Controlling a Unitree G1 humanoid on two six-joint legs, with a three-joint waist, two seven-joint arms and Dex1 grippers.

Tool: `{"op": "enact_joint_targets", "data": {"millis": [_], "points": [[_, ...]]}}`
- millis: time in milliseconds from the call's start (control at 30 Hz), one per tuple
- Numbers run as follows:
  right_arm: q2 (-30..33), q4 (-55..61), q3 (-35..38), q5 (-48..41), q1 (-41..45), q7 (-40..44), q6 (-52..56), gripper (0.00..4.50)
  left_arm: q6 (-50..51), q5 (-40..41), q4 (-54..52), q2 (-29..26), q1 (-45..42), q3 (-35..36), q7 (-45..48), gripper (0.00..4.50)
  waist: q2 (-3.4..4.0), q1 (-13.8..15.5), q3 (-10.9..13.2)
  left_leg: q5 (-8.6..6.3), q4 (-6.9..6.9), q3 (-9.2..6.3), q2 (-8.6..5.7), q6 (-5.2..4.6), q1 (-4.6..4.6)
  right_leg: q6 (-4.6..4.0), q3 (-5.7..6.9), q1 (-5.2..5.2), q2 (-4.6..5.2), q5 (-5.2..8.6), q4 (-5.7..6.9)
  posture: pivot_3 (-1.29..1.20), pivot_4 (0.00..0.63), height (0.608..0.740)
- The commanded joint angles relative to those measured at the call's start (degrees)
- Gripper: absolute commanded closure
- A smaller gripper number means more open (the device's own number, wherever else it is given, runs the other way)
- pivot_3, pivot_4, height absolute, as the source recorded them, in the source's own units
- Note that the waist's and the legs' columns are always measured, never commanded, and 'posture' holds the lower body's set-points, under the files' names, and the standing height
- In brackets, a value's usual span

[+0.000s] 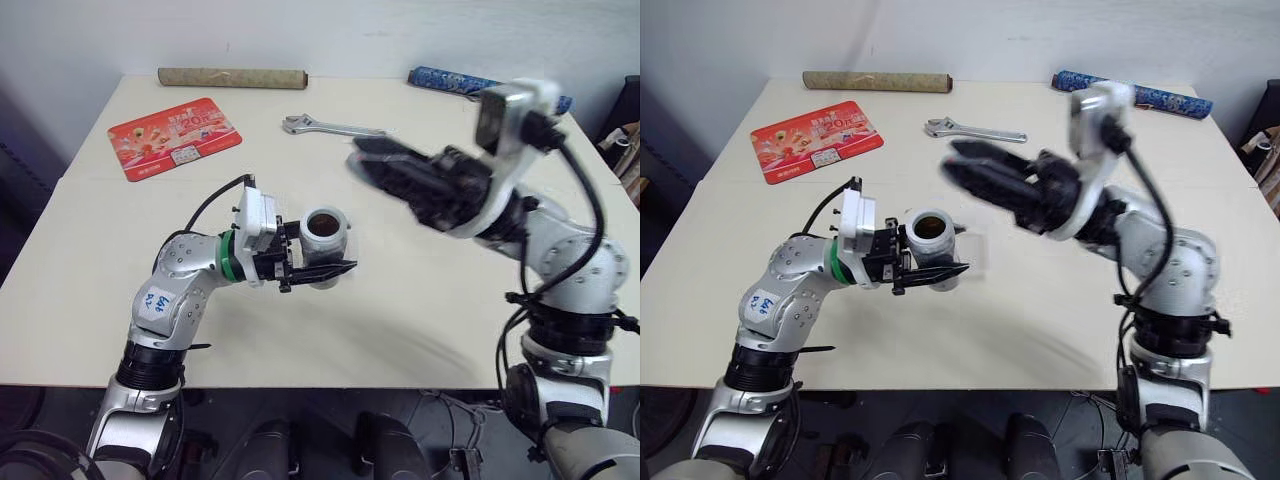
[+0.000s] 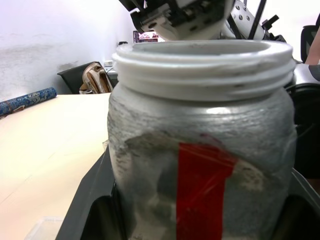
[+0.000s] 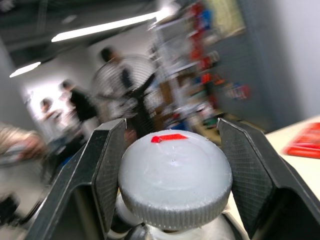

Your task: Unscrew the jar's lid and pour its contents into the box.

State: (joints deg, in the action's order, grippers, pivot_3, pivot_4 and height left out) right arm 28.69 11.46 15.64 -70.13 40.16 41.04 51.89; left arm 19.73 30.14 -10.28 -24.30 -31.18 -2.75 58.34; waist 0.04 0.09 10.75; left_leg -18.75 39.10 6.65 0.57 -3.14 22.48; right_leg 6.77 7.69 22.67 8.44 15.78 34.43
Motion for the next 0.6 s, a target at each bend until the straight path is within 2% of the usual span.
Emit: {"op": "enact_joint_targets", "data": {"millis": [33,100,267,333,433,600], "points": [[8.7,-4.65,-0.94,23.29,-12.5,9.85,-21.07,2.0,-1.86,0.21,-0.08,-1.19,-0.82,2.33,-0.11,2.15,-0.03,0.64,-0.02,-0.01,-0.04,0.01,-0.02,-0.02,0.02,0.0,0.01,-0.02,-0.01,0.0,-0.09,0.0,0.15,0.74],[10.86,-11.33,-2.04,32.87,-18.03,14.82,-35.16,2.0,-2.53,-0.39,0.88,-1.72,-1.17,2.66,-0.32,2.15,-0.02,0.78,-0.01,-0.1,-0.08,0.14,-0.07,-0.09,0.01,0.1,0.11,-0.06,-0.1,-0.04,-0.26,0.0,0.15,0.74],[8.04,-35.79,1.37,42.37,-20.88,16.49,-58.27,2.0,-5.21,-3.11,5.98,-3.15,-2.87,3.35,-0.09,2.15,0.07,-0.37,0.05,-0.01,-0.15,0.6,-0.1,-0.24,-0.06,0.42,-0.02,-0.01,-0.16,-0.21,-0.45,0.0,0.15,0.74],[7.69,-43.09,1.6,45.11,-20.89,15.63,-64.13,2.0,-5.01,-2.8,7.92,-3.65,-3.77,3.96,0.48,2.15,0.07,-0.37,0.05,0.06,-0.15,0.6,-0.04,-0.2,-0.14,0.42,-0.03,-0.07,-0.2,-0.21,-0.45,0.0,0.15,0.74],[7.43,-46.97,2.6,45.23,-20.73,15.46,-65.49,2.0,-4.26,-2.18,9.97,-4.07,-5.23,4.85,0.26,2.15,0.22,-0.4,0.14,0.13,-0.15,0.58,0.08,-0.09,-0.16,0.41,-0.07,-0.08,-0.29,-0.21,-0.45,0.0,0.15,0.74],[8.54,-41.05,4.17,42.09,-23.44,18.32,-62.81,0.37,-2.19,-1.68,13.75,-4.23,-8.33,6.49,-0.69,2.15,0.34,-0.3,0.2,0.18,-0.09,0.51,0.12,-0.05,-0.18,0.41,-0.1,-0.11,-0.31,-0.21,-0.37,0.0,0.15,0.74]]}}
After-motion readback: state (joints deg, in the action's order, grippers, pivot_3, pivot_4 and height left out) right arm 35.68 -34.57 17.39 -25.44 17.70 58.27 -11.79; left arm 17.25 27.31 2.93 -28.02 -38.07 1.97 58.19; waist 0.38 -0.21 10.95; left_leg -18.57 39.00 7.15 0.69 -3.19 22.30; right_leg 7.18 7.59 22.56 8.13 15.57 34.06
